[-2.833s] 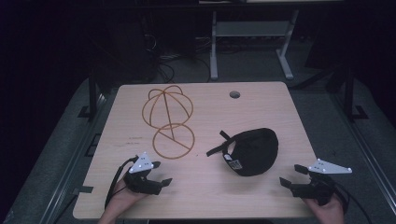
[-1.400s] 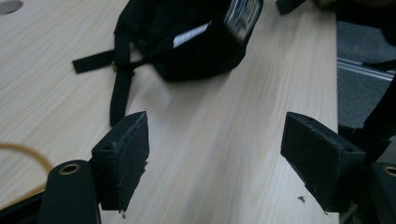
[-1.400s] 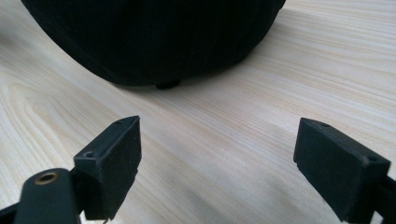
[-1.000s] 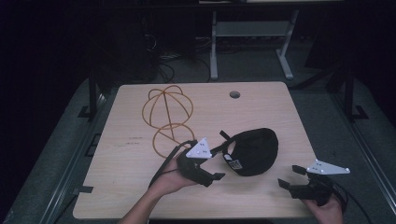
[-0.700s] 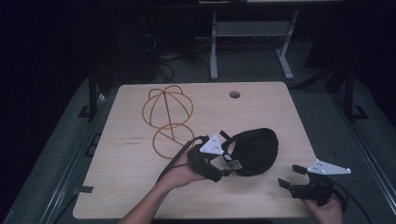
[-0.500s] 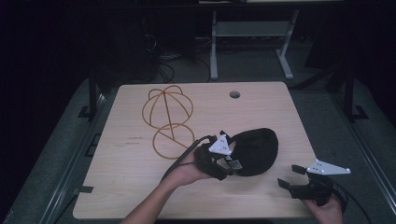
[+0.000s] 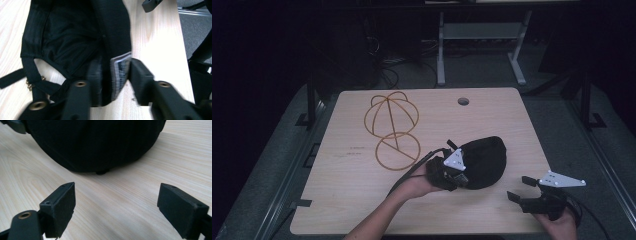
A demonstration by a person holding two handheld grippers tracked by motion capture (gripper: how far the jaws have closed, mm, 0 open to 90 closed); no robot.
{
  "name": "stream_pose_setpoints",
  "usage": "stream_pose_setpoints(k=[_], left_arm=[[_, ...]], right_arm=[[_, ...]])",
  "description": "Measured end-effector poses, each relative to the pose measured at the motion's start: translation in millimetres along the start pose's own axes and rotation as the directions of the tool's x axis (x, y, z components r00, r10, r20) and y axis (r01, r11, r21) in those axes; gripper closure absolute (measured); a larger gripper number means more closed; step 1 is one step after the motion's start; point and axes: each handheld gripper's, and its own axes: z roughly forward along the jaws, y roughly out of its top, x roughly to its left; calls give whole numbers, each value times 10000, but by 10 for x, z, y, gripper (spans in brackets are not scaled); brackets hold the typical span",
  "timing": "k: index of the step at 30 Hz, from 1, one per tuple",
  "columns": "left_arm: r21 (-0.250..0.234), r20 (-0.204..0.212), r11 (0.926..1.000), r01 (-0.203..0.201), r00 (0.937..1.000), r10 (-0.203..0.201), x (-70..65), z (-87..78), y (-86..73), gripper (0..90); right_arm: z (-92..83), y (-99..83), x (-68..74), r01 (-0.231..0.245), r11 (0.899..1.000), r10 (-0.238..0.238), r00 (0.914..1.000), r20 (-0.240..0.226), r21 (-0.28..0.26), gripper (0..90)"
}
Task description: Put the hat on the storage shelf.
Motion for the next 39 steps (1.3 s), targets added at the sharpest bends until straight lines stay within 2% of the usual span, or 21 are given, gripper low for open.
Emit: stream_pose_setpoints(k=[4, 11, 16, 20, 26, 28, 31, 36, 38, 39], left_arm=[[-118, -48, 9998, -156, 9999, 156, -10, -3, 8, 720], [-495, 339, 9980, -392, 9986, 409, -43, -26, 61, 795], [-794, 438, 9961, -391, 9981, 426, -46, -77, 92, 806], [-994, 578, 9934, -574, 9963, 634, -60, -131, 163, 814], [-1373, 880, 9882, -676, 9929, 801, -91, -176, 240, 816], [-1481, 1012, 9863, -728, 9909, 883, -109, -191, 267, 816], [-1689, 1323, 9813, -929, 9844, 1159, -147, -211, 321, 816], [-1928, 1652, 9709, -1421, 9706, 1749, -228, -230, 404, 816], [-1943, 1700, 9702, -1449, 9691, 1788, -245, -227, 417, 817], [-1951, 1777, 9664, -1674, 9630, 2027, -290, -216, 448, 817]], right_arm=[[26, 9, 25, 57, 10000, -57, 10000, -66, 35, 147], [71, 57, 69, 147, 9999, -149, 9996, -238, -85, 148], [123, 110, 131, 409, 9985, -430, 9973, -595, -358, 148], [182, 165, 195, 530, 9973, -570, 9949, -830, -499, 148], [208, 218, 229, 584, 9947, -658, 9940, -879, -848, 151], [205, 223, 227, 651, 9941, -724, 9939, -834, -868, 151], [174, 220, 208, 465, 9928, -582, 9928, -1050, -1108, 172], [164, 215, 200, 429, 9911, -594, 9897, -1306, -1258, 205], [168, 209, 200, 420, 9908, -606, 9876, -1446, -1287, 217], [167, 203, 204, 425, 9913, -620, 9857, -1566, -1249, 260]])
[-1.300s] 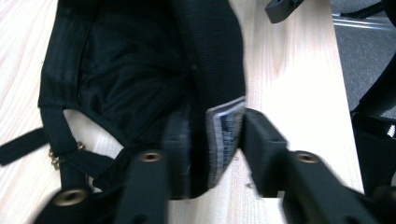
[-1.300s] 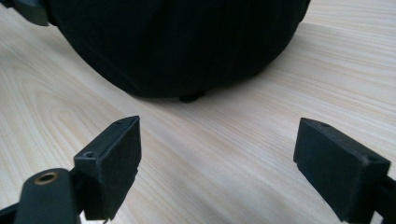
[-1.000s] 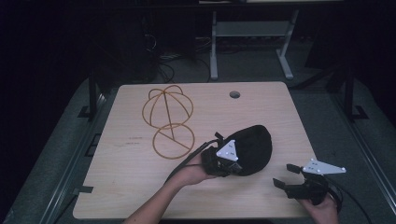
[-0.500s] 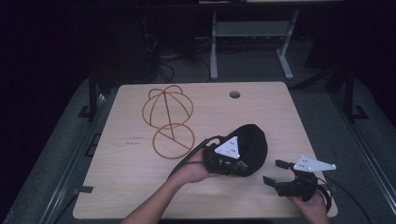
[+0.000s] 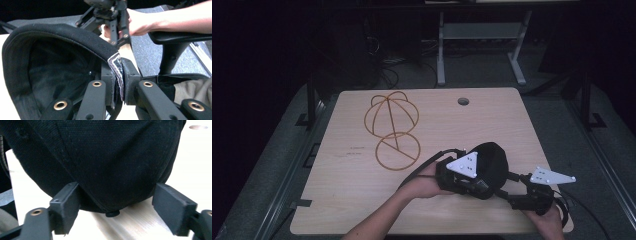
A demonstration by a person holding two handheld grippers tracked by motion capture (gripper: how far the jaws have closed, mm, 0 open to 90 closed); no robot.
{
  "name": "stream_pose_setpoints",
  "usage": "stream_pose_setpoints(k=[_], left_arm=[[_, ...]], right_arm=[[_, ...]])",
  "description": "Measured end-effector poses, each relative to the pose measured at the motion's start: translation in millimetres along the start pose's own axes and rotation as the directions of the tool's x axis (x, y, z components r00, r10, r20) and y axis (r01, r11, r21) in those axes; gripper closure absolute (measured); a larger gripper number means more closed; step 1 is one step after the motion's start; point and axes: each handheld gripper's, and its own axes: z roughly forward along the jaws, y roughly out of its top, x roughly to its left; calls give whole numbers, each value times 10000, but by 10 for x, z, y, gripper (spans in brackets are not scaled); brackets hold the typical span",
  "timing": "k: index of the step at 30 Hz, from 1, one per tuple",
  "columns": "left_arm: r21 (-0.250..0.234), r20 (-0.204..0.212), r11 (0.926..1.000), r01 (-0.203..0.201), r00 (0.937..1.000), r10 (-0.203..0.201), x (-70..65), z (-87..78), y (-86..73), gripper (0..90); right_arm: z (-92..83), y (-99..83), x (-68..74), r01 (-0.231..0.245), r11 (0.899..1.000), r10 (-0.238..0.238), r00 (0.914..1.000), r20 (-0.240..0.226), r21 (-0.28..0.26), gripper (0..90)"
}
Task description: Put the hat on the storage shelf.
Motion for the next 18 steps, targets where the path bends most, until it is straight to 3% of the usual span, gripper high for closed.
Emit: stream_pose_setpoints(k=[2, 4, 6, 8, 10, 15, 18], left_arm=[[35, 47, 9999, -109, 9999, 109, -6, 6, 12, 817], [69, -3, 9998, -169, 9999, 169, -12, 23, 23, 817], [113, 9, 9999, -118, 9999, 118, -1, 28, 11, 817], [25, 61, 10000, -36, 10000, 35, 4, 18, -10, 817], [-18, 10, 10000, 9, 10000, -9, 10, 0, -23, 816], [-20, -308, 9998, 202, 9993, -203, 34, -69, -60, 799], [81, -573, 9995, 313, 9979, -308, 35, -99, -78, 739]], right_arm=[[-1, -6, 5, 63, 10000, -64, 9998, -191, -22, 343], [-8, -7, 17, 262, 9996, -265, 9979, -595, -62, 554], [-9, 3, 45, 572, 9984, -572, 9961, -672, -15, 735], [-18, 16, 79, 1005, 9949, -999, 9942, -404, 117, 828], [-30, 25, 92, 1065, 9943, -1062, 9937, -367, 87, 873], [-73, 46, 96, 1043, 9944, -1044, 9945, -82, -176, 882], [-95, 52, 95, 948, 9953, -948, 9955, -6, -209, 884]])
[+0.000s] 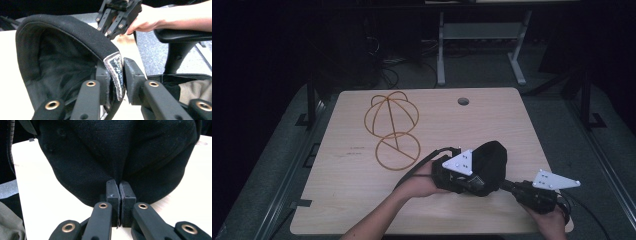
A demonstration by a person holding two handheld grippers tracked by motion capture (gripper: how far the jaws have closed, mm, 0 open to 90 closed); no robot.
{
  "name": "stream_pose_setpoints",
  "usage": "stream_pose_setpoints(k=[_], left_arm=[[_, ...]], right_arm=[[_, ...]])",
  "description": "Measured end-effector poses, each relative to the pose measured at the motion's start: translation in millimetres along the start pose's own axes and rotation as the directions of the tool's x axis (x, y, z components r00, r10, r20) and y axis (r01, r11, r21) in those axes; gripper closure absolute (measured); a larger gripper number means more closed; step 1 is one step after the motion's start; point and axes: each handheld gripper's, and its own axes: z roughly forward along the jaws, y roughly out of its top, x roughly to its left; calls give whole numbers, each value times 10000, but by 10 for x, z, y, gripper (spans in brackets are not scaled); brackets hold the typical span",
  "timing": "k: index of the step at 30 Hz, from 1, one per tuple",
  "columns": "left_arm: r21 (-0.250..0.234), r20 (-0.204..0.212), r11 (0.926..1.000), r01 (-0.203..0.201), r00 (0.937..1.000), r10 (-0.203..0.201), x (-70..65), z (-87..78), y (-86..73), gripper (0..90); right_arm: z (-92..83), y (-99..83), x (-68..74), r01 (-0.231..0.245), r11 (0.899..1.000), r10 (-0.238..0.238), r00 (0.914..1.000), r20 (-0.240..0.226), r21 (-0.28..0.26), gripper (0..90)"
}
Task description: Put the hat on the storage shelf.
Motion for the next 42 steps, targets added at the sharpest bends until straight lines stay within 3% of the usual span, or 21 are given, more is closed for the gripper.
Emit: stream_pose_setpoints(k=[9, 15, 18, 19, 20, 22, 30, 32, 33, 35, 42], left_arm=[[49, -917, 9997, 248, 9955, -242, 1, -155, -59, 557], [-180, -1575, 9982, 564, 9858, -586, -44, -341, -212, 504], [-257, -2123, 9976, 649, 9748, -689, -113, -464, -368, 497], [-257, -2123, 9976, 649, 9748, -689, -113, -464, -368, 496], [-402, -2198, 9955, 858, 9711, -925, -132, -519, -456, 495], [-331, -2333, 9948, 960, 9671, -1011, -149, -556, -546, 489], [-109, -2383, 9883, 1523, 9595, -1505, -230, -607, -876, 486], [-45, -2638, 9865, 1634, 9514, -1588, -258, -618, -983, 483], [-45, -2638, 9865, 1634, 9514, -1588, -258, -618, -983, 482], [-116, -2808, 9845, 1749, 9444, -1711, -272, -649, -1072, 482], [-411, -3313, 9804, 1926, 9231, -1953, -325, -713, -1283, 471]], right_arm=[[-53, 67, 16, 99, 9998, -93, 9992, 380, -172, 886], [-164, 129, -4, 299, 9990, -270, 9960, 846, -326, 887], [-202, 161, -15, 240, 9991, -205, 9951, 967, -347, 888], [-208, 171, -27, 310, 9987, -270, 9949, 977, -398, 888], [-216, 178, -27, 244, 9989, -203, 9948, 994, -403, 888], [-228, 195, -31, 314, 9988, -276, 9948, 979, -375, 889], [-284, 327, -53, 574, 9982, -549, 9904, 1266, -164, 889], [-311, 428, -54, 732, 9972, -704, 9890, 1299, -165, 890], [-311, 428, -54, 732, 9972, -704, 9890, 1299, -165, 890], [-332, 529, -57, 870, 9960, -836, 9876, 1328, -196, 890], [-314, 757, -106, 764, 9969, -735, 9904, 1170, -205, 890]])
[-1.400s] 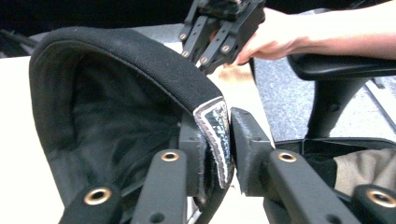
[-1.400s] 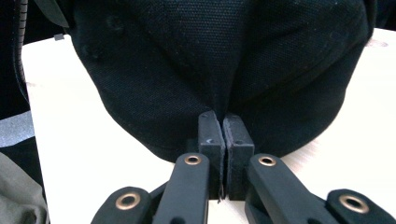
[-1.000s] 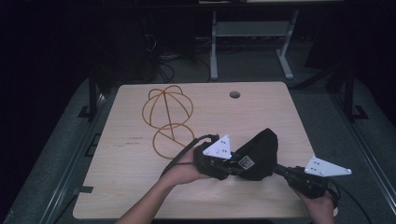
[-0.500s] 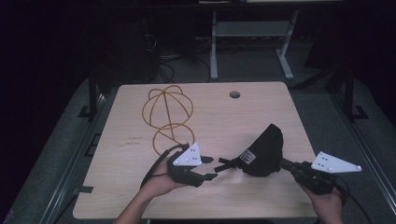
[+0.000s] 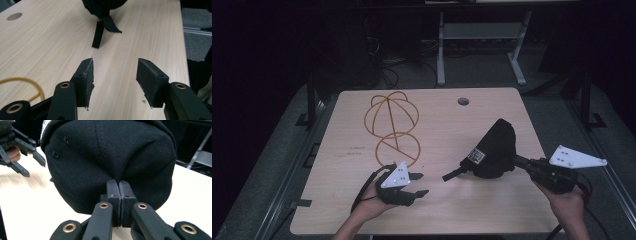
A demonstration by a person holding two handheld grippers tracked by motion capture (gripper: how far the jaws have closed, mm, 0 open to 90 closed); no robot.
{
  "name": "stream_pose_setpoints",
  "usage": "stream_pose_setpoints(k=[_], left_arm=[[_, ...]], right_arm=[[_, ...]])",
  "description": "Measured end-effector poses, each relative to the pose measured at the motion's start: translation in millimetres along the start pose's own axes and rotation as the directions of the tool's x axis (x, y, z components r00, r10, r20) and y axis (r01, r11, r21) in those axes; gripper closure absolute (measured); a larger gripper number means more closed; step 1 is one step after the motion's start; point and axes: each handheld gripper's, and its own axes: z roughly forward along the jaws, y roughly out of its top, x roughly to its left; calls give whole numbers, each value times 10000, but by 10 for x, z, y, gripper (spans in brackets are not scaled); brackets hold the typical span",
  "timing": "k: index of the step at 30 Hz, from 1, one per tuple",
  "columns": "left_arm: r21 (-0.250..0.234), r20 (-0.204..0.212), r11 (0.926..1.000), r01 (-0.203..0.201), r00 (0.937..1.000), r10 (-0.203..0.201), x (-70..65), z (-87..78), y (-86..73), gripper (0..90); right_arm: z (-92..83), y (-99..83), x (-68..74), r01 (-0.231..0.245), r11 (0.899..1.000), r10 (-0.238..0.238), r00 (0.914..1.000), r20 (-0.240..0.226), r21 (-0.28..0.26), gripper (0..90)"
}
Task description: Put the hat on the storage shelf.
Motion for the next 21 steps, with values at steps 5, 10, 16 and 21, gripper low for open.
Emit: stream_pose_setpoints(k=[5, 10, 16, 21], left_arm=[[56, -267, 10000, 15, 9996, -13, -8, 4, -77, 460], [112, -378, 9998, 170, 9991, -166, 9, 18, -129, 454], [92, -461, 9997, 238, 9987, -234, 26, 15, -162, 454], [215, -341, 9996, 173, 9993, -165, 9, 48, -170, 471]], right_arm=[[65, 139, -14, 90, 9999, -89, 9999, -106, 110, 890], [122, 291, -43, 167, 9997, -162, 9995, -267, 184, 890], [214, 538, -28, 211, 9995, -198, 9983, -553, 225, 890], [300, 740, -40, 211, 9996, -193, 9957, -909, 197, 890]])
